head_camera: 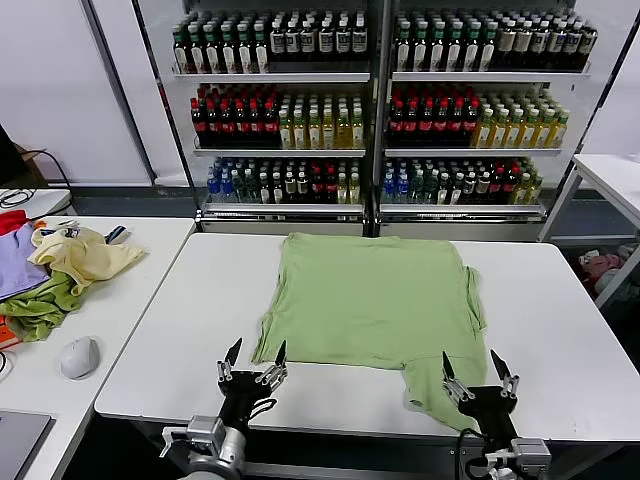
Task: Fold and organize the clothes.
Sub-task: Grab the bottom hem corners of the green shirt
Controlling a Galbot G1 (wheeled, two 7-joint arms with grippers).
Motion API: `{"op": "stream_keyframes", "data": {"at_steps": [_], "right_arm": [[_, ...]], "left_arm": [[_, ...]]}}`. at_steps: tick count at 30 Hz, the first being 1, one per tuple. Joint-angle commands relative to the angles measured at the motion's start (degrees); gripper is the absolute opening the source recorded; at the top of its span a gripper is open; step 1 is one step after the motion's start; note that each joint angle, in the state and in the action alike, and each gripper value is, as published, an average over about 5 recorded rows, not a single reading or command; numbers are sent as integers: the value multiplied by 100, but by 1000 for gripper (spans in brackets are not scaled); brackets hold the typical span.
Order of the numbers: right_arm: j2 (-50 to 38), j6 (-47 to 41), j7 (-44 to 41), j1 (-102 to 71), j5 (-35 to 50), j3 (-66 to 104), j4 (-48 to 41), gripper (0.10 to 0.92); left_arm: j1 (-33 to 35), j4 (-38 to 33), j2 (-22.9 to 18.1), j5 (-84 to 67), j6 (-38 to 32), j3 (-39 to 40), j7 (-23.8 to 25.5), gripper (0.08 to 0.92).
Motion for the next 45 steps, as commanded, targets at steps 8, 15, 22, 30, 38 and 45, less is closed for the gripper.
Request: {"op": "stream_keyframes", "data": {"at_steps": [8,15,22,30,38,45], "right_arm": [[208,-505,195,-381,37,-10,-197,823],[317,-492,187,-208,87,-231,-305,823],[326,-381,130,-37,234,-398,-590,787],[325,-354,114,-51,448,-497,-855,570],[204,-232,7,-157,711,-389,-805,345],[62,226,-318,-219,797,-162,-397,158]], "left_arm": [[-1304,1228,248,-621,1127,404,-605,823],[-1379,1369,241,-485,1243,538,-723,823],[-1245,1228,241,-669,1312,608,-821,723],[-1004,1021,206,-713,1231,643,-703,507],[-810,831,225,-804,857,628,-676,273],[-590,460,273,-850,231,549,-617,109]]}}
